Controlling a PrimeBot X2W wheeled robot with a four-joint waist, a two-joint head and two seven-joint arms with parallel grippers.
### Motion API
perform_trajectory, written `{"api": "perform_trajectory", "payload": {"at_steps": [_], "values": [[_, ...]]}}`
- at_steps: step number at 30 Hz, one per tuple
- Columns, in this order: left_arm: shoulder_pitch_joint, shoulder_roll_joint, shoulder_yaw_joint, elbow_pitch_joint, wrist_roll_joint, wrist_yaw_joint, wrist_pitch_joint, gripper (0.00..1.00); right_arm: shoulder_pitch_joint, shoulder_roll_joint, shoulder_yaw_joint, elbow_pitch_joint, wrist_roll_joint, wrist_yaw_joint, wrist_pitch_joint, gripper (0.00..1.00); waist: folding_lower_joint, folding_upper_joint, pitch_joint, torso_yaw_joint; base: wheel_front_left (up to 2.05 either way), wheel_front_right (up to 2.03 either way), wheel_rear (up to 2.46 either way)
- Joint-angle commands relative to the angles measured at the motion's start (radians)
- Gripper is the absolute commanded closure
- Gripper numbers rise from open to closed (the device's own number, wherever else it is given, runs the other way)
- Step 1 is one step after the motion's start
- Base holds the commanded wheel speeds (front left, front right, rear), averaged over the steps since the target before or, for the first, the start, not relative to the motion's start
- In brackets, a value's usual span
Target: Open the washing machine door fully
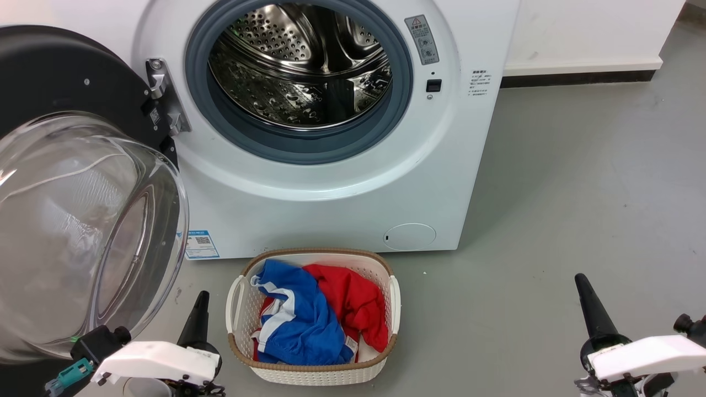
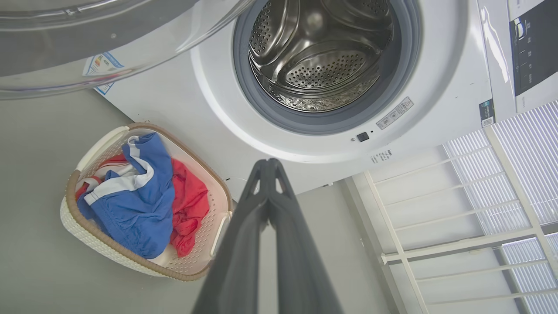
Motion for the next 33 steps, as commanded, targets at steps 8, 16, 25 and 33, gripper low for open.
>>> {"api": "perform_trajectory", "payload": {"at_steps": [8, 16, 25, 33], "values": [[-0.033, -0.015, 0.036, -0.004, -0.085, -0.023, 0.025, 1.0, -0.039, 0.0, -0.008, 0.009, 0.106, 0.0, 0.012, 1.0, 0.0, 0.0, 0.002, 0.004, 0.0, 0.0, 0.0], [-0.041, -0.03, 0.06, 0.0, -0.151, -0.04, 0.046, 1.0, -0.052, 0.0, -0.012, 0.022, 0.189, 0.0, 0.02, 1.0, 0.0, 0.0, 0.005, 0.007, 0.0, 0.0, 0.0], [-0.048, -0.046, 0.085, 0.004, -0.221, -0.057, 0.068, 1.0, -0.065, 0.001, -0.017, 0.036, 0.276, 0.0, 0.028, 1.0, 0.0, 0.0, 0.007, 0.012, 0.0, 0.0, 0.0], [-0.054, -0.059, 0.107, 0.007, -0.279, -0.073, 0.086, 1.0, -0.076, 0.001, -0.021, 0.047, 0.347, 0.0, 0.035, 1.0, 0.0, 0.0, 0.009, 0.015, 0.0, 0.0, 0.0]]}}
